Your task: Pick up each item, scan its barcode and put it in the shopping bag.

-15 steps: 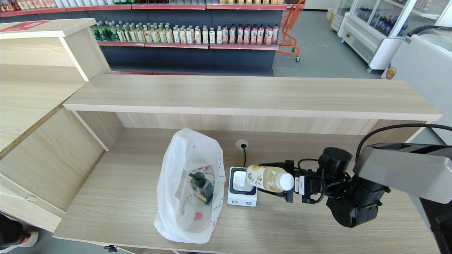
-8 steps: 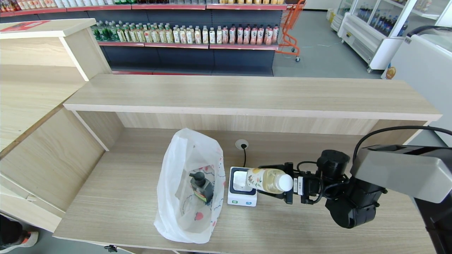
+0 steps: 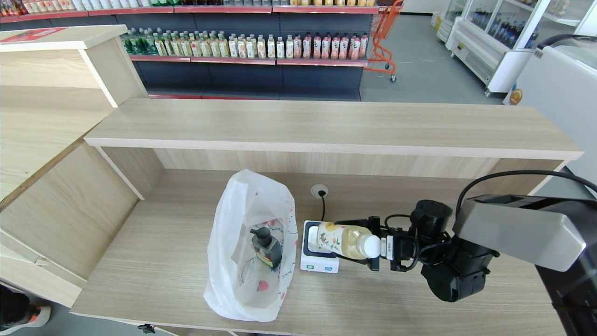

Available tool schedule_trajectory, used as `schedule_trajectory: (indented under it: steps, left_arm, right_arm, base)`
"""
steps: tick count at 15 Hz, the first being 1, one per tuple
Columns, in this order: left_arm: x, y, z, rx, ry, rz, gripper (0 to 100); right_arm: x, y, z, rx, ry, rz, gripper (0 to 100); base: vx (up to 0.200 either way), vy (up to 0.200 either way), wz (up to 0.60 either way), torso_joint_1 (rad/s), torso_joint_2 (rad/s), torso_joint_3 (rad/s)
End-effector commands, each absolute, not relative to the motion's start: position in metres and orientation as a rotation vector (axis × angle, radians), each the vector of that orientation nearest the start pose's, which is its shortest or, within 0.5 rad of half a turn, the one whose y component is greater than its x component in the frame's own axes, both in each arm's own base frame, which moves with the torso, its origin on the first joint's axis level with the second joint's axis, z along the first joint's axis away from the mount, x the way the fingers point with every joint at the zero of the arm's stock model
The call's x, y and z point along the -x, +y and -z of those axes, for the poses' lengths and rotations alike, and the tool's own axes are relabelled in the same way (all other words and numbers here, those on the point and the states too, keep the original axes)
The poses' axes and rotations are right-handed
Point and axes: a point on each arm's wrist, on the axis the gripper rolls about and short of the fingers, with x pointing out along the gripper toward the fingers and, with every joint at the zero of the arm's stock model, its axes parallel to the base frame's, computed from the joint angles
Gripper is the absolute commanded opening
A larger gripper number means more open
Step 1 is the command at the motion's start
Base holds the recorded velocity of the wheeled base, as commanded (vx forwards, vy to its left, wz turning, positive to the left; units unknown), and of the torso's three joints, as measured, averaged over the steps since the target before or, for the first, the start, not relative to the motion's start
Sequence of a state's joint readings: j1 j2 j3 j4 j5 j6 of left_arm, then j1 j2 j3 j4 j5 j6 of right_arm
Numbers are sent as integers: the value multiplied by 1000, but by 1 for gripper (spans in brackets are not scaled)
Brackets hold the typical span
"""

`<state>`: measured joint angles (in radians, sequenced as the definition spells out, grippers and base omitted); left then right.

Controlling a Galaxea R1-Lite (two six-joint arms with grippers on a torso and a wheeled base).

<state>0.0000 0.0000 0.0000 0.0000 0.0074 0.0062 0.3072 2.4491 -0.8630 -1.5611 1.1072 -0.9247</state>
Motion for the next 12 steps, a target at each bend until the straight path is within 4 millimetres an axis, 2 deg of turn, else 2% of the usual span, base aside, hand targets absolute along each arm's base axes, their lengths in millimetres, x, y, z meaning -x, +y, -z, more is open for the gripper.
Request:
schedule_trajectory:
  steps: [1, 4, 5, 6, 9, 11, 12]
  left_arm:
    - [23, 0, -76, -6, 2, -8, 100]
    - [23, 0, -76, -6, 2, -6, 100]
    - [23, 0, -76, -6, 2, -8, 100]
    - [23, 0, -76, -6, 2, -8, 100]
    - [23, 0, -76, -6, 2, -8, 100]
    - [23, 0, -76, -6, 2, -6, 100]
    - [23, 0, -76, -6, 2, -8, 100]
  right_arm:
    - [-373, 123, -31, 760, -634, -1267, 0]
    - [-371, 103, -83, 726, -654, -1200, 0]
    - [-361, 99, -117, 717, -695, -1179, 0]
    - [-350, 97, -135, 712, -712, -1173, 0]
    - [-317, 88, -152, 566, -578, -1161, 0]
    - [-303, 86, -159, 338, -360, -947, 0]
    - [-302, 96, -161, 197, -285, -845, 0]
  base:
    - [0, 0, 0, 0, 0, 0]
    - [0, 0, 0, 0, 0, 0]
    - [0, 0, 0, 0, 0, 0]
    - [0, 0, 0, 0, 0, 0]
    - [0, 0, 0, 0, 0, 0]
    - [0, 0, 0, 0, 0, 0]
    - [0, 0, 0, 0, 0, 0]
